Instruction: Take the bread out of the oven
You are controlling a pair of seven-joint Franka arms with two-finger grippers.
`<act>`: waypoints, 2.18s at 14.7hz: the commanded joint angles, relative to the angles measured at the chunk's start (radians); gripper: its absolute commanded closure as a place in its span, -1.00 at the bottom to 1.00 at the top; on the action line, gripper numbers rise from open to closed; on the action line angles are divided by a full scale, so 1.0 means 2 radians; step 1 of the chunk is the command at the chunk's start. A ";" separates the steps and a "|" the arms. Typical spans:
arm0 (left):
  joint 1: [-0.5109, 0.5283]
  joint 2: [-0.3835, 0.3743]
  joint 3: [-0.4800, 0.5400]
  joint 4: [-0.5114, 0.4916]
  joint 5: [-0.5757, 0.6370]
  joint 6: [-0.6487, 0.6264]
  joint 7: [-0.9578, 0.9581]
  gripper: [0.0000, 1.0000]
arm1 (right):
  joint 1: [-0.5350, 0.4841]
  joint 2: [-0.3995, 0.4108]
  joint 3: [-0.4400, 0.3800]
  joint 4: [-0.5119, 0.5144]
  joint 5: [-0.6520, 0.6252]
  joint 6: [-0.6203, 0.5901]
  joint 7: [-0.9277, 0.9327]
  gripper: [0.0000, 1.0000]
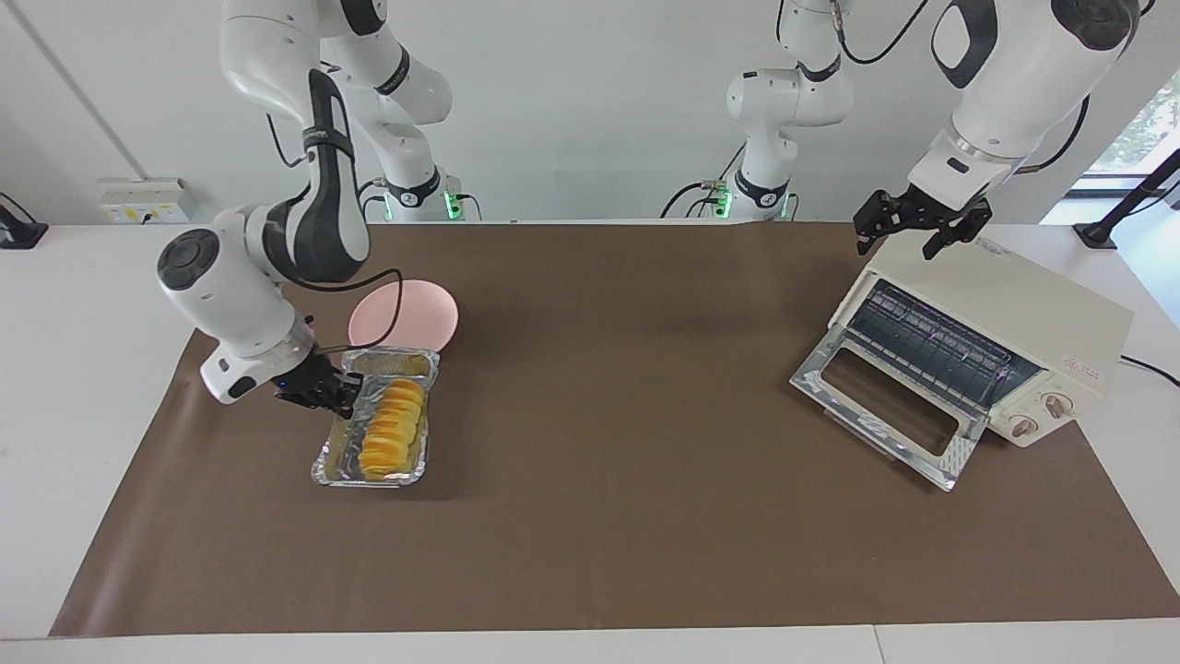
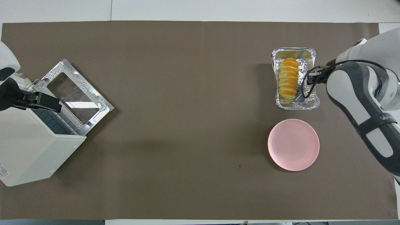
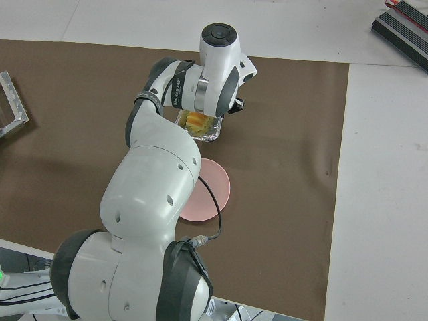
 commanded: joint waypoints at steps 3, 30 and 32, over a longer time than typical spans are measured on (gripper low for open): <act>0.003 -0.010 -0.001 -0.005 0.001 0.008 0.003 -1.00 | -0.018 0.025 0.008 -0.015 0.023 0.026 -0.015 1.00; 0.008 -0.010 0.002 -0.004 0.001 0.005 0.003 -1.00 | 0.038 -0.014 0.008 -0.079 -0.008 0.062 0.038 -0.76; 0.008 -0.010 0.002 -0.004 0.001 0.005 0.003 -1.00 | 0.047 -0.013 0.008 -0.079 -0.008 0.064 0.038 -0.76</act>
